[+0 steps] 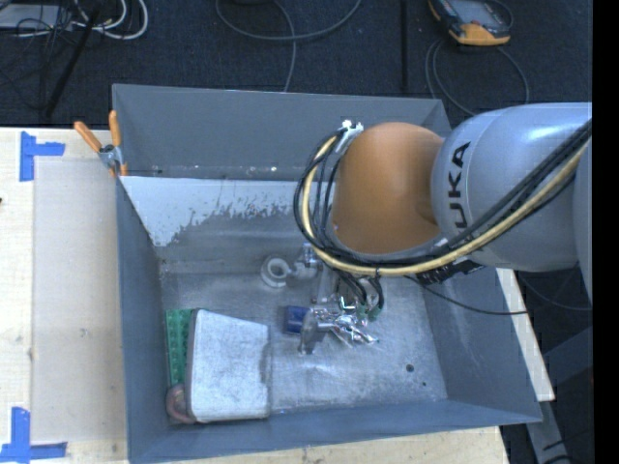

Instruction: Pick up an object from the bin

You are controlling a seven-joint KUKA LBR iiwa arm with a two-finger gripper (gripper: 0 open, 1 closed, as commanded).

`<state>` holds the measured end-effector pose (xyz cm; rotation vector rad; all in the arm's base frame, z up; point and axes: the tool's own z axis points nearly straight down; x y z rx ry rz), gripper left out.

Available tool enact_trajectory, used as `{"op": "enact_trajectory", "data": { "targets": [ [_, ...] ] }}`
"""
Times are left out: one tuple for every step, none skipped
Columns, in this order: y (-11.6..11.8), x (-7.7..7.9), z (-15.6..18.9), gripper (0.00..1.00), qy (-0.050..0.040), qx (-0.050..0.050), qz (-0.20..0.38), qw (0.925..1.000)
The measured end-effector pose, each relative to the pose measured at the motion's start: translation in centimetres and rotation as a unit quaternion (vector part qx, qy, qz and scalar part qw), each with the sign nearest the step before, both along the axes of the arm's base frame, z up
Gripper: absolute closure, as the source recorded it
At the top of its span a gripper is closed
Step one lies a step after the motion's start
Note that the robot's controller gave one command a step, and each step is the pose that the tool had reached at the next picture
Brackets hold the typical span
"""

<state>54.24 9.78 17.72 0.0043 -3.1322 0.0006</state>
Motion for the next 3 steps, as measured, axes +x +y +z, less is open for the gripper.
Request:
{"op": "enact_trajectory", "data": {
  "targets": [
    [-2.8,0.3,-9.1,0.00,-0.0012,-0.001,-0.161,0.9869],
    [-2.8,0.4,-9.0,1.00,-0.0028,0.000,-0.162,0.9867],
    [-3.1,1.0,7.2,1.00,-0.0083,0.001,-0.168,0.9857]
  ]
}}
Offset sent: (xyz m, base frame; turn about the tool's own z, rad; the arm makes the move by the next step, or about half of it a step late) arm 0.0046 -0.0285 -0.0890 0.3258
